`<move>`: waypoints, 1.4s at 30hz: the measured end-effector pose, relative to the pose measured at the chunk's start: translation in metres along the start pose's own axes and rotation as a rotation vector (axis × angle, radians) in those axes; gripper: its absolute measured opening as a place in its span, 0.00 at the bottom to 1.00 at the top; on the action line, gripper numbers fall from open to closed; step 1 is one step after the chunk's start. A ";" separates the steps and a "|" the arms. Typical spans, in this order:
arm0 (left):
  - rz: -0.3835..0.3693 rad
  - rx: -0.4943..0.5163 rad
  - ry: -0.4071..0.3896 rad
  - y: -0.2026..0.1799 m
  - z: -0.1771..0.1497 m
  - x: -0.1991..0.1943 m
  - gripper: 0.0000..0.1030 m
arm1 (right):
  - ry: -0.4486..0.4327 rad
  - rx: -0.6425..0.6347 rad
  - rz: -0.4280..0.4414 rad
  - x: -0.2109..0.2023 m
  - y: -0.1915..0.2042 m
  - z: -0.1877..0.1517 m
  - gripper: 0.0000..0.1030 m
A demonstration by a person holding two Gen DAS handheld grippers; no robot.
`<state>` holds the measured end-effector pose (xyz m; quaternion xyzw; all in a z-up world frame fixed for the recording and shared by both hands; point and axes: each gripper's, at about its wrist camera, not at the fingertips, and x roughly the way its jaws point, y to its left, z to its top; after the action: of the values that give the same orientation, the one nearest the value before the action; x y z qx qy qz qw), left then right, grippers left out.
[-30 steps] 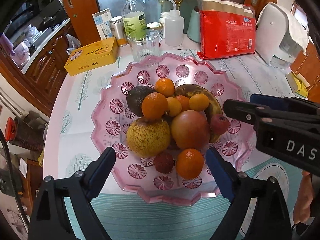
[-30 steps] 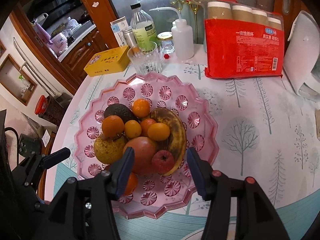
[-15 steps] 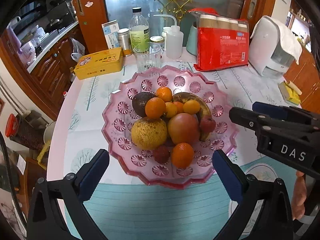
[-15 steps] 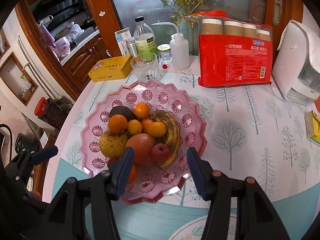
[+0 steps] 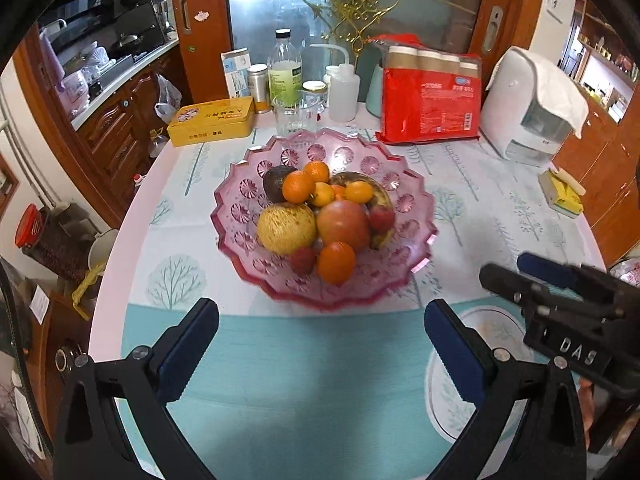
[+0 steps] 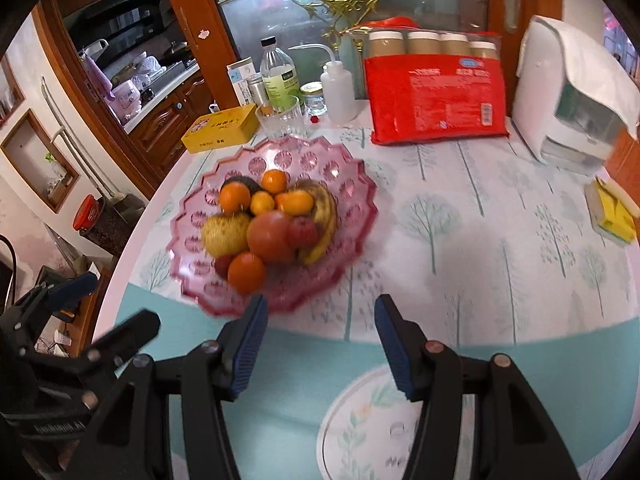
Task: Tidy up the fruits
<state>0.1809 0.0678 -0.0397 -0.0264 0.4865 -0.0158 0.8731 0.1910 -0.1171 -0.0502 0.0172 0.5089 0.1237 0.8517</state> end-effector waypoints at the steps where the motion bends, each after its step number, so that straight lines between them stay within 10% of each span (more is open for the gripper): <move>1: -0.001 -0.002 -0.008 -0.003 -0.005 -0.007 0.99 | -0.003 0.010 0.004 -0.009 -0.003 -0.009 0.55; 20: 0.033 -0.044 -0.062 -0.048 -0.072 -0.107 0.99 | -0.101 0.061 -0.067 -0.119 -0.018 -0.092 0.64; 42: 0.070 -0.014 -0.101 -0.064 -0.088 -0.131 0.99 | -0.116 0.047 -0.092 -0.143 -0.011 -0.118 0.68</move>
<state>0.0370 0.0084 0.0286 -0.0161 0.4427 0.0194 0.8963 0.0255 -0.1719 0.0147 0.0211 0.4616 0.0713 0.8840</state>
